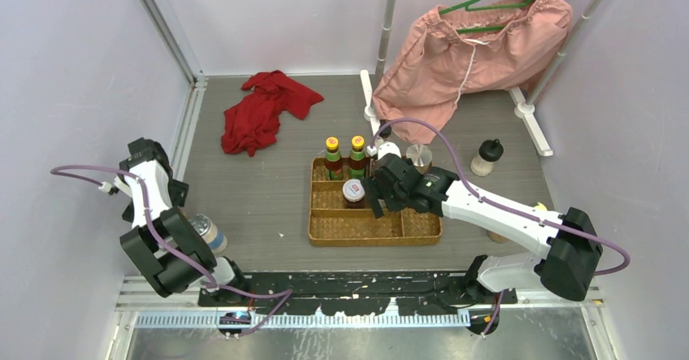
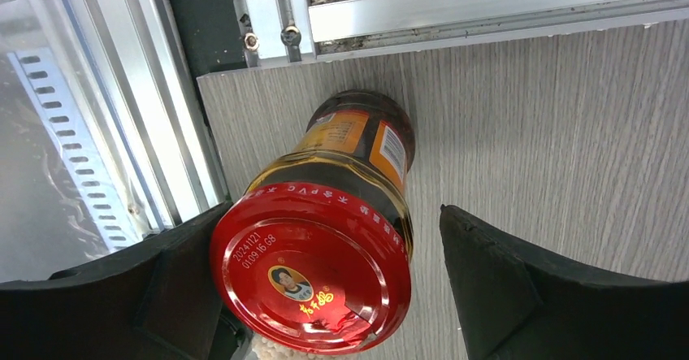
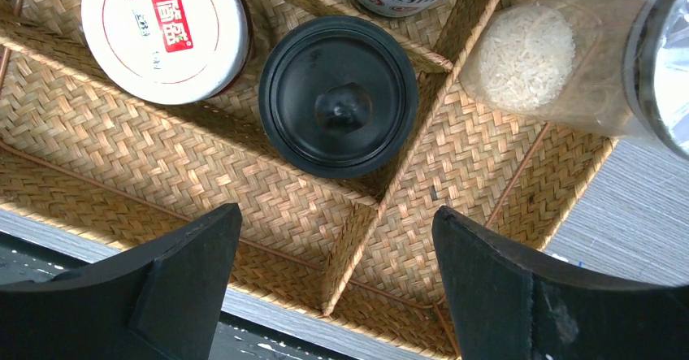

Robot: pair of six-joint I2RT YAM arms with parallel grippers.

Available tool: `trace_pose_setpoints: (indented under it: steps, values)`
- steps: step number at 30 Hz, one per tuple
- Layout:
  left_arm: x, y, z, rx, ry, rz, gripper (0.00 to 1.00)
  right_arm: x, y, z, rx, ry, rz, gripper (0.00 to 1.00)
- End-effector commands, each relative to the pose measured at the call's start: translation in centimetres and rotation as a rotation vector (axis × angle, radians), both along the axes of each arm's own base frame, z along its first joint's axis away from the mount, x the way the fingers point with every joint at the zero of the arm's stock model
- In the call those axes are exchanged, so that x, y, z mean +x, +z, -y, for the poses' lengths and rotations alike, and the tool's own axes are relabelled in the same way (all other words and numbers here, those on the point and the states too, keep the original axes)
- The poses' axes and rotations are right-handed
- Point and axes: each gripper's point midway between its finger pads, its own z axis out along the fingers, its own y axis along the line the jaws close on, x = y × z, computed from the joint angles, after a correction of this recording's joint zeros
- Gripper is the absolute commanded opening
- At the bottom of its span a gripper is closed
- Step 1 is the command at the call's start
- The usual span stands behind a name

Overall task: Organize the condiment bottles
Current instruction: Pick up the bottle from the corner of the board.

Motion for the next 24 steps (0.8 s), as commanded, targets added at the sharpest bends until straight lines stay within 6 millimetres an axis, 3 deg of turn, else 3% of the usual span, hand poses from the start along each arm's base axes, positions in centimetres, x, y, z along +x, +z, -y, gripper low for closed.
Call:
trace_pose_setpoints:
  steps: [1, 13, 20, 24]
  values:
    - [0.5, -0.2, -0.4, -0.004, 0.009, 0.024, 0.92, 0.5, 0.5, -0.5, 0.026, 0.002, 0.021, 0.93]
    - [1.5, -0.8, 0.1, -0.048, -0.025, 0.052, 0.68, 0.7, 0.7, -0.4, 0.025, -0.004, 0.029, 0.93]
    - [3.6, -1.4, 1.0, -0.117, -0.098, 0.133, 0.52, 0.7, 0.8, -0.3, 0.026, -0.009, 0.032, 0.93]
    - [4.8, -1.6, 1.4, -0.150, -0.135, 0.170, 0.49, 0.7, 0.9, -0.3, 0.030, -0.010, 0.035, 0.93]
